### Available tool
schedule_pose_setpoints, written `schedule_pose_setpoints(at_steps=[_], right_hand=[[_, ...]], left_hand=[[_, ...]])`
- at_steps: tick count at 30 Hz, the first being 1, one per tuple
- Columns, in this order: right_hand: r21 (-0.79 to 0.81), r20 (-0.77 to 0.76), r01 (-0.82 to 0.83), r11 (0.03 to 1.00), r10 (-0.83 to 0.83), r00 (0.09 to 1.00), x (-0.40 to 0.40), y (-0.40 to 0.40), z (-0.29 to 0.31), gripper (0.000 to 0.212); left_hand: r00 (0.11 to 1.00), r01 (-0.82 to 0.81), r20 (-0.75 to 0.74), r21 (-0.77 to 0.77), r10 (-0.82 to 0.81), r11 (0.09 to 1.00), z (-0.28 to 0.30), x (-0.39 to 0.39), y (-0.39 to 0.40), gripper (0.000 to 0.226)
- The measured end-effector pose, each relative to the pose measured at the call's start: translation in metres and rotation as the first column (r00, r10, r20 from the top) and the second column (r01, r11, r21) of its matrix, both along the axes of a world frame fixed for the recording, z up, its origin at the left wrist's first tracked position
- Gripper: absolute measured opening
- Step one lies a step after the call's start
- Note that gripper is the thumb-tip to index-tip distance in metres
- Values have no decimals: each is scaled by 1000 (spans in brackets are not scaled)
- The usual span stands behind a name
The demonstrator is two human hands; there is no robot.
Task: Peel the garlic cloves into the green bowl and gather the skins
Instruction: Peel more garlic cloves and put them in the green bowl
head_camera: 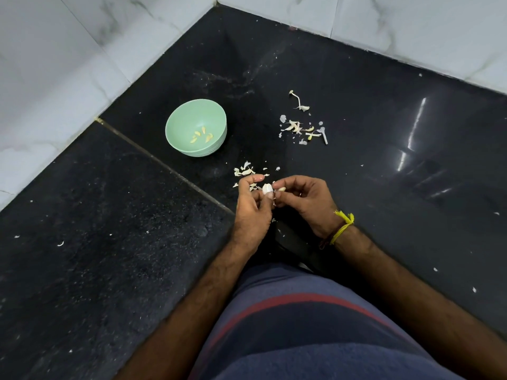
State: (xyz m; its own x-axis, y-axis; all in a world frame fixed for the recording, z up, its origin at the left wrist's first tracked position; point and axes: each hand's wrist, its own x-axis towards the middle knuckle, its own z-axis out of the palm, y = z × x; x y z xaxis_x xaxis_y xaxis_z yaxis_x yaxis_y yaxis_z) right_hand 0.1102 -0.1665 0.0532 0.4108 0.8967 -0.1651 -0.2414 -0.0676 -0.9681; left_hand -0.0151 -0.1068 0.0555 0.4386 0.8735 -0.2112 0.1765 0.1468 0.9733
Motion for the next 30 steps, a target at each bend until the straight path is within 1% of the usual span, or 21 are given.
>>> schedule_pose_setpoints(at_steps=[2,5,6,8,11,13,14,15,16,17,18,19,20,21,22,23,24,27,30], right_hand=[[-5,8,0,1000,0,1000,-1,-2,0,18],[36,44,-14,999,12,999,1,-5,0,26],[41,85,-17,999,14,996,2,-5,0,27],[25,180,-20,999,15,984,3,-5,2,22],[11,349,-27,1000,21,937,2,-4,2,13],[28,479,-42,999,24,877,3,-2,1,12],[43,558,-66,997,31,829,6,-1,1,12],[54,652,-103,993,43,757,9,1,1,11],[47,746,-151,987,66,663,13,2,-1,10],[23,809,-190,981,94,581,15,2,-3,9],[-3,830,-192,981,109,547,16,2,-6,9],[-27,810,-156,987,113,576,14,0,-8,9],[-49,739,-98,994,102,666,12,-2,-9,10],[-64,613,-42,997,73,787,11,-3,-7,10],[-72,457,-3,997,36,889,10,-3,-4,11],[-70,322,22,997,1,947,10,-3,-1,13],[-59,234,40,997,-25,972,11,-3,3,15],[-11,89,63,998,-61,994,12,1,7,18],[15,-30,75,997,-74,997,10,1,7,18]], left_hand=[[1000,1,-20,-11,-2,1000,-1,0,1,43],[999,-30,-23,-62,29,998,0,1,3,42],[999,-44,-17,-86,43,995,1,2,3,41],[998,-63,0,-118,64,991,2,3,3,39],[997,-81,2,-109,82,991,1,1,5,40],[996,-85,2,-119,86,989,2,0,6,40],[996,-83,8,-132,85,988,3,-1,7,39],[996,-81,16,-145,85,986,4,-2,6,38],[996,-82,27,-153,87,985,7,-2,6,38],[995,-83,40,-151,90,985,9,-1,7,37],[994,-85,53,-141,94,986,11,-1,9,37],[993,-90,64,-125,99,988,13,0,11,37],[993,-93,66,-98,100,991,15,0,14,36],[994,-87,56,-62,90,994,16,1,17,34],[997,-78,26,-16,79,997,16,0,19,30],[998,-68,-13,30,69,997,14,0,20,26],[997,-60,-54,64,63,996,11,-1,19,21],[990,-64,-122,104,76,993,4,-2,17,19],[994,-18,-107,186,38,982,9,0,18,16]])
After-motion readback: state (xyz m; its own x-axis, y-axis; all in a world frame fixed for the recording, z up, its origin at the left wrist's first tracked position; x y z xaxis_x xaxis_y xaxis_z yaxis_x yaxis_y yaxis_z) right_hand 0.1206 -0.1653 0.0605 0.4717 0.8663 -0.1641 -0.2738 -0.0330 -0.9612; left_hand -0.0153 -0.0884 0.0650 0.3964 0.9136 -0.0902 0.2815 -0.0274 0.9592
